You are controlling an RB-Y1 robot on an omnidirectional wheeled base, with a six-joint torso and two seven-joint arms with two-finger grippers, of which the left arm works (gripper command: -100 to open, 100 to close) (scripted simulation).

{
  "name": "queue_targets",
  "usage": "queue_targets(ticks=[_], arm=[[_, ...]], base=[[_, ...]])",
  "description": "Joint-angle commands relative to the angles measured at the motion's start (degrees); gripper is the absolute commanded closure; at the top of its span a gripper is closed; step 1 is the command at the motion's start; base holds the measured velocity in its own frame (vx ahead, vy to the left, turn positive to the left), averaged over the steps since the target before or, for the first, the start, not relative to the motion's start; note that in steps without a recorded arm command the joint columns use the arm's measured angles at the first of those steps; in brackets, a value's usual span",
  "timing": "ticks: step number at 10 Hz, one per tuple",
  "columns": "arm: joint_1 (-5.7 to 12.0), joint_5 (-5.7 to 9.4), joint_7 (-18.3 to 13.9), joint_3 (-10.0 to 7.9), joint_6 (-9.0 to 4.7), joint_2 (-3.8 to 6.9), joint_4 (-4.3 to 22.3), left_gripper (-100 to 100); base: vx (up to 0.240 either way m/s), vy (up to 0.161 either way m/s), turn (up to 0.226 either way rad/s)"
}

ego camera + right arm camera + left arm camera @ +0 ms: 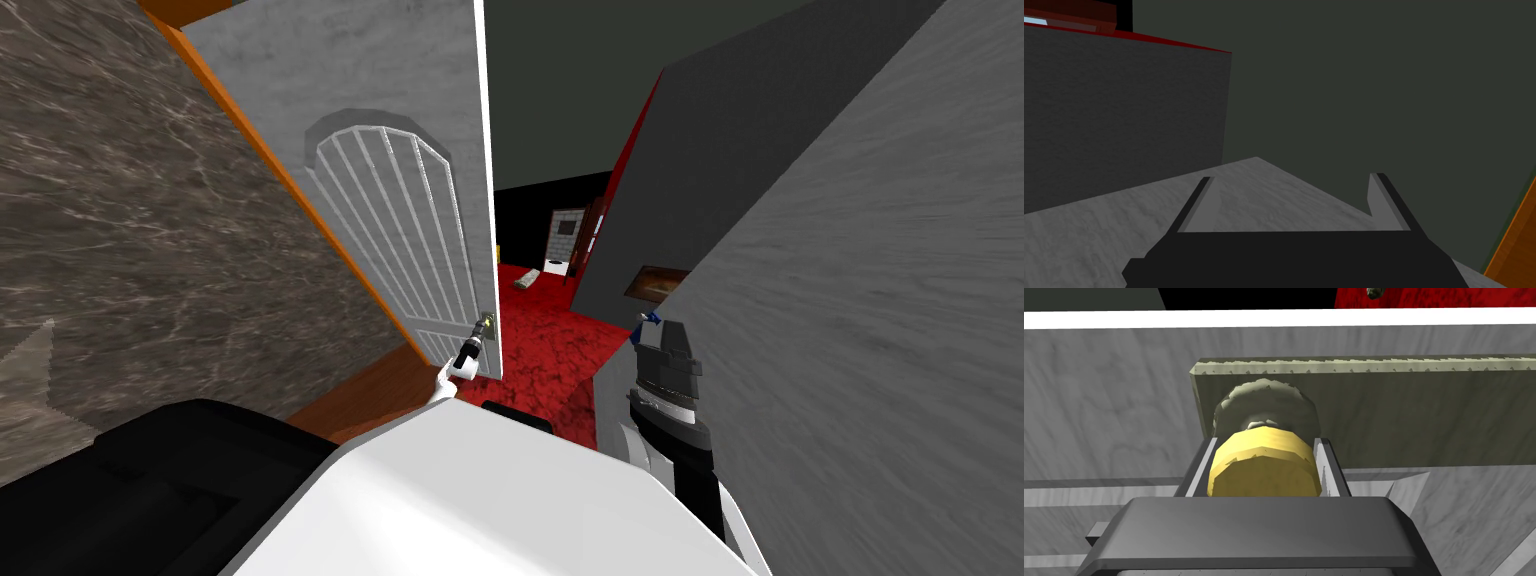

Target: Push the door open

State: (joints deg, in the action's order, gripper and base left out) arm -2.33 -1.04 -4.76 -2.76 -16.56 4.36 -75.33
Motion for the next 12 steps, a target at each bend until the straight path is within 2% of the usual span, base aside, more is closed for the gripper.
queue_targets(ticks=[1, 6, 8, 9, 12], arm=[[0.18, 0.16, 0.4, -1.77, 0.15, -0.06, -0.4, 100], [0.87, 0.52, 1.2, -4.98, 0.49, -1.21, 0.4, 100], [0.6, 0.47, 1.3, -5.12, 0.55, -1.33, 0.7, 100], [0.29, 1.79, 2.3, -6.52, 0.45, -0.79, 0.3, 100], [-0.47, 4.15, 4.2, -8.84, 0.36, -0.11, -0.2, 100]], base=[[0.153, -0.109, 0.076], [0.179, -0.115, 0.075], [0.147, -0.044, 0.036], [0.13, -0.027, -0.052], [0.186, -0.031, -0.047]])
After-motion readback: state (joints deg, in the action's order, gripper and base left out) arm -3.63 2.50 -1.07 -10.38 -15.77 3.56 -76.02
